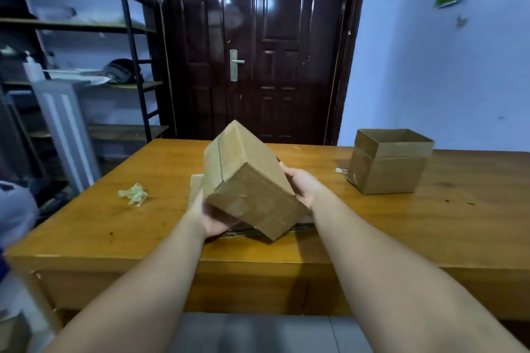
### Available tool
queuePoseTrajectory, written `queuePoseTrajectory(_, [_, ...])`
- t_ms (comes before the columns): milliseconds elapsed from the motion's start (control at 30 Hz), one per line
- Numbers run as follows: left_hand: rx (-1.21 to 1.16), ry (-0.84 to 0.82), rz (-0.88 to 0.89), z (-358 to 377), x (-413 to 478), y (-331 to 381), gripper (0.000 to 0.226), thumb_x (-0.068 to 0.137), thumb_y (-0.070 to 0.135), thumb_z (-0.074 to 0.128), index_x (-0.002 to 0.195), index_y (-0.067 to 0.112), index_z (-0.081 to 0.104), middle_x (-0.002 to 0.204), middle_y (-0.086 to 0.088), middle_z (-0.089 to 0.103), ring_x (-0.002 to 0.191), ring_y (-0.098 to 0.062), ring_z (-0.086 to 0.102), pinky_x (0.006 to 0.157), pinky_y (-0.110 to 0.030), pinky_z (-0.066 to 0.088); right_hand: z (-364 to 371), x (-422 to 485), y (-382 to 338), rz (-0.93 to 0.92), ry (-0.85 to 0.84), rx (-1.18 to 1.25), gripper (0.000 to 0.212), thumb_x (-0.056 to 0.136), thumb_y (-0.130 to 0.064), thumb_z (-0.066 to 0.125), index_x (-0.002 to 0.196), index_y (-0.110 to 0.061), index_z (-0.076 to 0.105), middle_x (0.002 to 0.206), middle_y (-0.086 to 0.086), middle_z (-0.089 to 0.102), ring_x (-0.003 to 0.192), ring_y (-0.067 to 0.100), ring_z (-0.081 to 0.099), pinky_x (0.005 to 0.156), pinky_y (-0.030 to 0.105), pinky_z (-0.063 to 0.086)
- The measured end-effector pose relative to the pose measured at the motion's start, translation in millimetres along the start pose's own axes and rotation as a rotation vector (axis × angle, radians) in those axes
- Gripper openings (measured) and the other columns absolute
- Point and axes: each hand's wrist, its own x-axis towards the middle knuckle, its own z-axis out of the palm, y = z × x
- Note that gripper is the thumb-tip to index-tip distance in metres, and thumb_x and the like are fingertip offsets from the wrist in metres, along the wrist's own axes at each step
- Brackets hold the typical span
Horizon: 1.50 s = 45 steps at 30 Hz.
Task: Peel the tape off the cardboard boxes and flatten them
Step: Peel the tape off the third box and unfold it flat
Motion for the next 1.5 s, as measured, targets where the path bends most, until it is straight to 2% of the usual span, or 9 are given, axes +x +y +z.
queuePoseTrajectory(100, [0.068,-0.090,0.042,-0.9,1.2,3.1,0.045,0.099,0.048,0.033,0.090,0.013,0.061,0.073,-0.012,0.072,0.062,-0.026,0.069,0.059,-0.034,0.055,-5.7,-2.4,-1.7,0.110,-0.077,0.002,0.039,0.091,-0.037,0.061,0.078,-0.003,0.075,0.072,0.008,0.068,0.061,0.020,0.066,0.062,0.032,0.053])
queuePoseTrajectory(333, [-0.010,-0.049,0.001,-11.2,13.9,-4.5,0.082,0.079,0.079,0.035,0.125,0.013,0.053,0.125,-0.017,0.062,0.120,-0.036,0.055,0.108,-0.052,0.036,-3.6,2.6,-2.1,0.109,-0.037,-0.090,0.031,0.099,-0.025,0.051,0.081,-0.003,0.062,0.063,0.010,0.069,0.050,0.022,0.068,0.041,0.031,0.055])
queuePoseTrajectory(500, [-0.067,-0.006,0.039,-14.1,13.5,-6.8,0.048,0.090,0.051,0.052,0.120,0.016,0.061,0.115,-0.015,0.068,0.110,-0.032,0.062,0.099,-0.046,0.045,-14.5,-11.8,-5.9,0.192,-0.062,-0.082,0.040,0.100,-0.016,0.044,0.067,0.003,0.057,0.045,0.010,0.059,0.034,0.020,0.060,0.027,0.025,0.043])
queuePoseTrajectory(700, [-0.223,0.051,0.164,-7.7,12.6,-12.3,0.025,0.095,0.033,0.054,0.107,0.012,0.060,0.104,-0.012,0.070,0.100,-0.027,0.063,0.092,-0.044,0.048,-17.4,-6.2,8.3,0.084,-0.029,0.347,0.024,0.092,-0.022,0.059,0.103,0.000,0.059,0.087,0.019,0.068,0.081,0.031,0.069,0.077,0.046,0.058])
queuePoseTrajectory(833, [-0.345,0.122,0.240,-7.9,17.8,-11.5,0.029,0.095,0.024,0.055,0.122,0.013,0.053,0.110,-0.012,0.065,0.100,-0.028,0.062,0.087,-0.043,0.051,-30.9,10.0,10.1,-0.088,-0.095,0.619,0.061,0.086,-0.051,0.061,0.127,-0.008,0.048,0.122,0.028,0.061,0.105,0.040,0.066,0.091,0.050,0.053])
queuePoseTrajectory(1167, [0.201,0.355,0.406,6.3,20.2,-26.7,0.037,0.099,0.020,0.049,0.136,0.016,0.050,0.128,-0.002,0.057,0.119,-0.021,0.052,0.107,-0.043,0.039,-26.7,18.1,9.1,-0.011,0.185,0.175,0.049,0.084,-0.039,0.070,0.125,-0.017,0.054,0.115,0.012,0.061,0.090,0.025,0.066,0.064,0.033,0.059])
queuePoseTrajectory(1267, [0.350,0.431,0.423,7.7,13.7,-21.9,0.026,0.097,0.040,0.048,0.105,0.023,0.066,0.107,0.001,0.064,0.109,-0.022,0.056,0.098,-0.039,0.043,-26.9,20.8,12.9,-0.077,0.284,0.105,0.029,0.090,-0.029,0.065,0.118,-0.022,0.063,0.096,0.004,0.067,0.063,0.014,0.058,0.040,0.018,0.037])
queuePoseTrajectory(1367, [0.404,0.477,0.355,5.4,11.4,-1.5,0.052,0.094,0.057,0.038,0.091,0.015,0.068,0.081,-0.004,0.066,0.077,-0.023,0.062,0.073,-0.036,0.050,-29.9,22.9,15.9,-0.130,0.312,0.060,0.021,0.095,-0.016,0.057,0.111,-0.028,0.065,0.096,0.003,0.069,0.063,0.015,0.056,0.048,0.021,0.035])
queuePoseTrajectory(1500, [0.439,0.465,0.213,-3.2,12.7,16.4,0.012,0.093,0.017,0.060,0.097,0.007,0.063,0.091,-0.008,0.068,0.075,-0.017,0.064,0.064,-0.026,0.055,-32.7,29.3,20.6,-0.173,0.284,-0.034,0.039,0.099,-0.003,0.044,0.092,-0.031,0.070,0.107,0.006,0.071,0.093,0.023,0.068,0.075,0.035,0.057])
